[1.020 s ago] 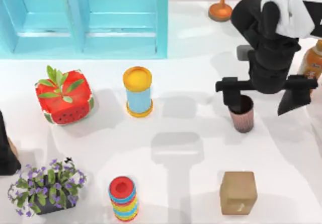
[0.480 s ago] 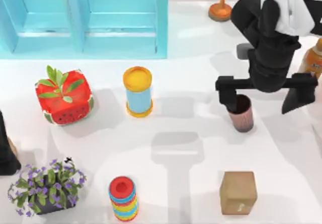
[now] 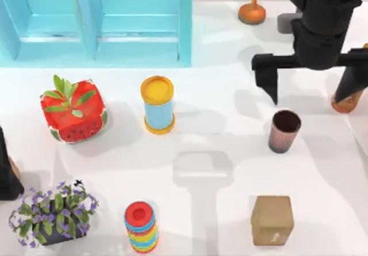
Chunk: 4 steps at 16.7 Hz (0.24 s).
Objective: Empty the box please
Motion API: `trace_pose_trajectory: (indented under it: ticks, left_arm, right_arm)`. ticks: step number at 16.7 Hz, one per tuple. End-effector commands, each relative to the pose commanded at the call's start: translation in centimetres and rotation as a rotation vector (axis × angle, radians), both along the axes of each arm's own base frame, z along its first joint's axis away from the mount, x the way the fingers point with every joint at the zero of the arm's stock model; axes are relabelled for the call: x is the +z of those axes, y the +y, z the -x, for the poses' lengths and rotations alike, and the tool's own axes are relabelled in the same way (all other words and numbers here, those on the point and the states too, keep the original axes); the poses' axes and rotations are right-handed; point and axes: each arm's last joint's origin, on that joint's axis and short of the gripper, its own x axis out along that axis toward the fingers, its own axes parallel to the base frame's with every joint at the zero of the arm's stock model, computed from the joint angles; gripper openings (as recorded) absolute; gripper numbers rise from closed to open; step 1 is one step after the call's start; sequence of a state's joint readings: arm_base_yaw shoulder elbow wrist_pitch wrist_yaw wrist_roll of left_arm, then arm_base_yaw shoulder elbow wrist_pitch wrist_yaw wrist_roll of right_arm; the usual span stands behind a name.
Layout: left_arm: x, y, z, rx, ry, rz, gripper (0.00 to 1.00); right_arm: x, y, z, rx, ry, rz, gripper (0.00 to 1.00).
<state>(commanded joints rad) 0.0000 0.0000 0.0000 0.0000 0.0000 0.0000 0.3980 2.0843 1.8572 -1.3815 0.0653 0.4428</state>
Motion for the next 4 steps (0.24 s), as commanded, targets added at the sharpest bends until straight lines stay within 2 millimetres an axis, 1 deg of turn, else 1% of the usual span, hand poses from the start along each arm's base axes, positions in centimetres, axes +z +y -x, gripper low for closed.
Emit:
trace_pose_trajectory:
  ticks: [2,4]
  left_arm:
    - [0.0,0.0,0.0,0.000,0.000,0.000,1.00]
    - [0.0,0.0,0.0,0.000,0.000,0.000,1.00]
  right_arm:
    - [1.7,-0.1,0.2,0.000,-0.013,-0.006,1.00]
    - [2.2,-0.2,0.3,0.000,-0.017,-0.008,1.00]
